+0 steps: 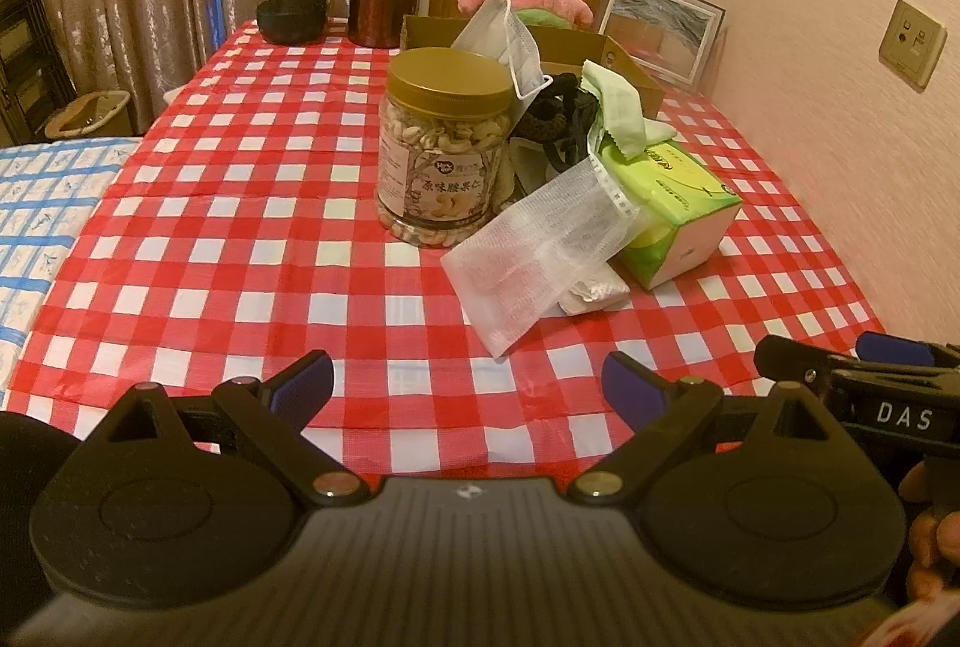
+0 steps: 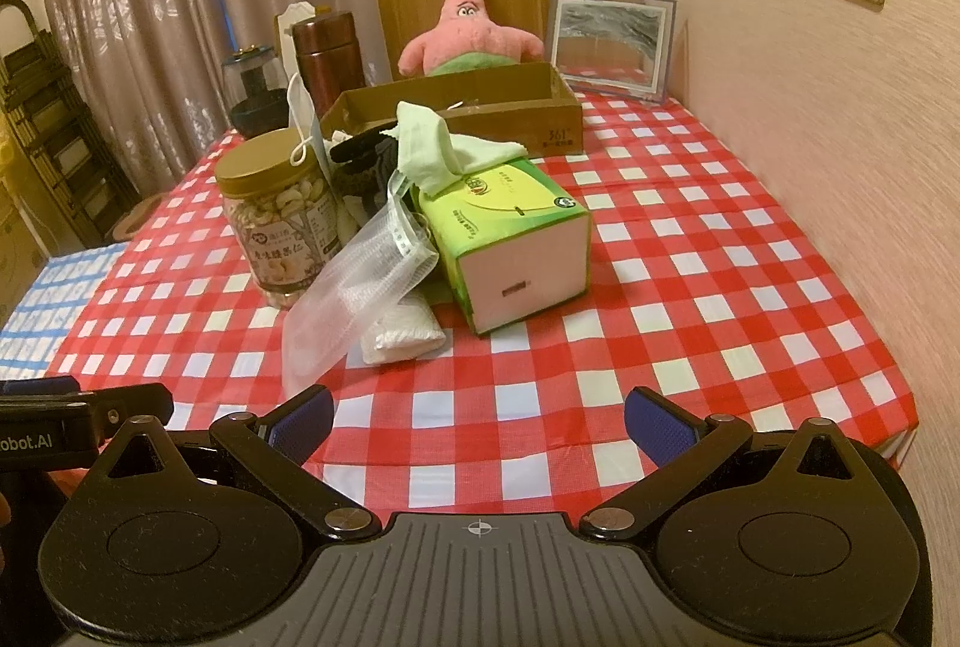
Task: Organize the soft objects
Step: 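Grasp the white mesh bag with the left tool while the right tool grasps the white towel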
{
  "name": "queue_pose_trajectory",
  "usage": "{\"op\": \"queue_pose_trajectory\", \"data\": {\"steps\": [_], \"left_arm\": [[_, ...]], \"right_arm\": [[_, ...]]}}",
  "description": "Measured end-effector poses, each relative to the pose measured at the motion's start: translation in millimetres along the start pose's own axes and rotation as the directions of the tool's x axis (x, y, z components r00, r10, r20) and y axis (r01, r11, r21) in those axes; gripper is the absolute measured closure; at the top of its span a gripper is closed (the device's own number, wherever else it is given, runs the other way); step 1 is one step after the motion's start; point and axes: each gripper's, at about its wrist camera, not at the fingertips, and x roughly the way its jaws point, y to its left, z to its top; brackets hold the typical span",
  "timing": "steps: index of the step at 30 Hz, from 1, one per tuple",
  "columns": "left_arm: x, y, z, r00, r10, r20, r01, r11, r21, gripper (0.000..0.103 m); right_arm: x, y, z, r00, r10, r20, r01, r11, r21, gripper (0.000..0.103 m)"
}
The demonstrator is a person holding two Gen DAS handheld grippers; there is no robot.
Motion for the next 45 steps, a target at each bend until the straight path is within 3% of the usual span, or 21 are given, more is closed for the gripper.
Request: {"op": "queue_pose_trajectory", "data": {"steps": [10, 15, 18, 24, 30, 33, 35, 38, 41, 43, 45], "left_arm": [[21, 3, 12, 0.997, -0.068, -0.045, 0.069, 0.997, 0.022, 0.008], [47, 3, 23, 0.997, -0.064, -0.031, 0.067, 0.992, 0.102, 0.007], [68, -3, 25, 0.995, -0.087, -0.051, 0.095, 0.973, 0.208, 0.007], [109, -18, 27, 0.989, -0.124, -0.081, 0.146, 0.905, 0.399, 0.008], [147, -27, 27, 0.987, -0.124, -0.104, 0.161, 0.833, 0.529, 0.023], [160, -29, 28, 0.984, -0.14, -0.108, 0.176, 0.811, 0.558, 0.037], [166, -28, 29, 0.983, -0.148, -0.107, 0.183, 0.808, 0.559, 0.054], [168, -23, 34, 0.98, -0.17, -0.1, 0.197, 0.821, 0.536, 0.072], [168, -14, 38, 0.976, -0.178, -0.125, 0.217, 0.854, 0.472, 0.092], [165, -8, 40, 0.977, -0.165, -0.137, 0.209, 0.879, 0.429, 0.097], [159, 3, 42, 0.976, -0.162, -0.146, 0.207, 0.903, 0.377, 0.099]], "right_arm": [[15, -4, 4, 1.0, -0.004, -0.018, 0.004, 1.0, 0.009, 0.0], [30, -5, 11, 0.999, 0.008, -0.04, -0.007, 1.0, 0.028, 0.0], [42, -7, 17, 0.999, 0.011, -0.048, -0.009, 0.999, 0.032, 0.0], [70, -12, 21, 0.996, 0.005, -0.089, -0.001, 0.999, 0.041, 0.0], [86, -17, 21, 0.993, -0.005, -0.116, 0.011, 0.999, 0.052, 0.001], [92, -19, 21, 0.992, -0.011, -0.13, 0.018, 0.998, 0.054, 0.001], [96, -18, 20, 0.991, -0.009, -0.135, 0.016, 0.999, 0.049, 0.001], [100, -11, 19, 0.991, 0.007, -0.135, -0.005, 1.0, 0.019, 0.001], [105, 0, 18, 0.99, 0.051, -0.132, -0.052, 0.999, -0.008, 0.001], [108, 7, 17, 0.989, 0.079, -0.125, -0.083, 0.996, -0.025, 0.001], [113, 15, 16, 0.987, 0.106, -0.122, -0.113, 0.992, -0.051, 0.015]]}}
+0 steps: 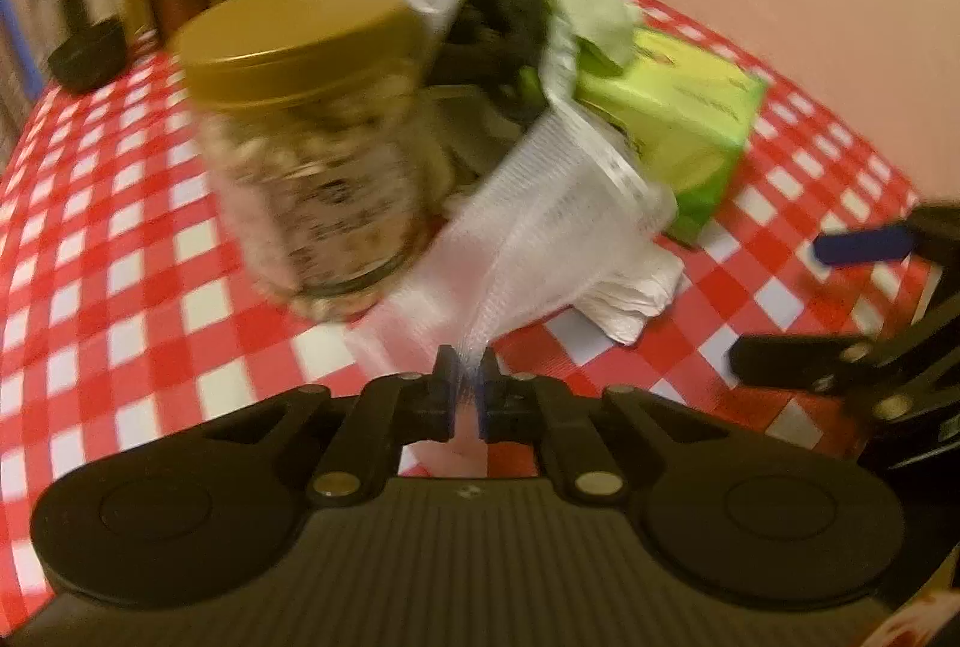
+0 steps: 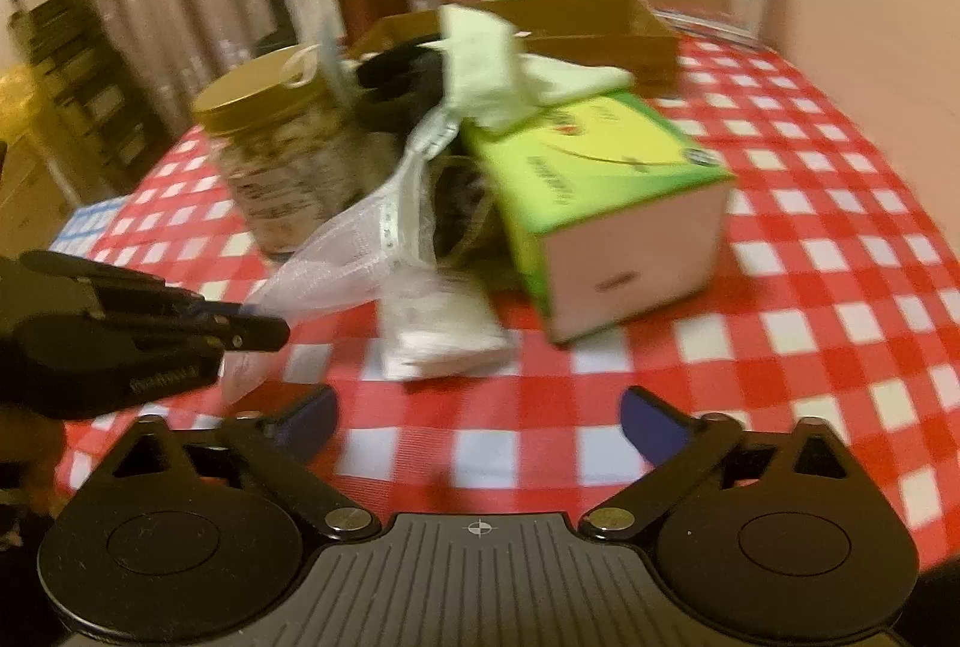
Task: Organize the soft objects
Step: 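Grasp the white mesh bag with the left tool while the right tool grasps the white towel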
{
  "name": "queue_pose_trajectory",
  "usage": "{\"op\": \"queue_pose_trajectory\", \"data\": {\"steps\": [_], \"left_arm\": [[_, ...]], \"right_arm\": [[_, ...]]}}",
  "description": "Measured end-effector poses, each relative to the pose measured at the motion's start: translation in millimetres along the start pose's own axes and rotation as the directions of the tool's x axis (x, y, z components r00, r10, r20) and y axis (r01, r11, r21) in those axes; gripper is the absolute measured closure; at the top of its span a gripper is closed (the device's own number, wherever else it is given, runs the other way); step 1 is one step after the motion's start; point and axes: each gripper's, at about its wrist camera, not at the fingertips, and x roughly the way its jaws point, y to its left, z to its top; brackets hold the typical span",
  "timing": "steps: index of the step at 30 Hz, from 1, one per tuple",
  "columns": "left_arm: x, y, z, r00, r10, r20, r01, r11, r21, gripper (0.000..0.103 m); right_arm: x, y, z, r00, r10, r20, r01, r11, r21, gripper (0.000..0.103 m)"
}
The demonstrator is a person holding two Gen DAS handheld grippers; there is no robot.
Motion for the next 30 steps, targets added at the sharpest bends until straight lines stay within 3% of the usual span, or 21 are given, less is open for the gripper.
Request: {"op": "queue_pose_trajectory", "data": {"steps": [10, 15, 20, 22, 23, 24, 30], "left_arm": [[-46, 40, -7, 0.999, -0.002, 0.048, 0.013, 0.972, -0.235, 0.101], [-46, 52, -9, 0.997, -0.045, 0.067, 0.065, 0.939, -0.338, 0.101], [-44, 57, -14, 0.996, -0.057, 0.063, 0.077, 0.923, -0.376, 0.101], [-45, 58, -14, 0.996, -0.061, 0.063, 0.08, 0.923, -0.376, 0.101], [-45, 57, -14, 0.996, -0.064, 0.063, 0.083, 0.925, -0.371, 0.101], [-45, 56, -13, 0.996, -0.065, 0.062, 0.084, 0.928, -0.363, 0.101], [-47, 44, -12, 0.997, -0.063, 0.042, 0.073, 0.946, -0.317, 0.101]], "right_arm": [[36, 30, 9, 1.0, -0.006, 0.018, 0.008, 0.991, -0.131, 0.017], [56, 40, 8, 0.998, -0.057, 0.012, 0.058, 0.986, -0.158, 0.017], [72, 44, 10, 0.996, -0.089, 0.009, 0.089, 0.986, -0.141, 0.017], [75, 43, 11, 0.995, -0.095, 0.005, 0.095, 0.987, -0.132, 0.024], [77, 43, 11, 0.995, -0.104, 0.0, 0.104, 0.987, -0.124, 0.038], [76, 43, 12, 0.993, -0.119, -0.001, 0.118, 0.985, -0.122, 0.045], [60, 41, 14, 0.996, -0.087, -0.02, 0.084, 0.991, -0.103, 0.06]]}}
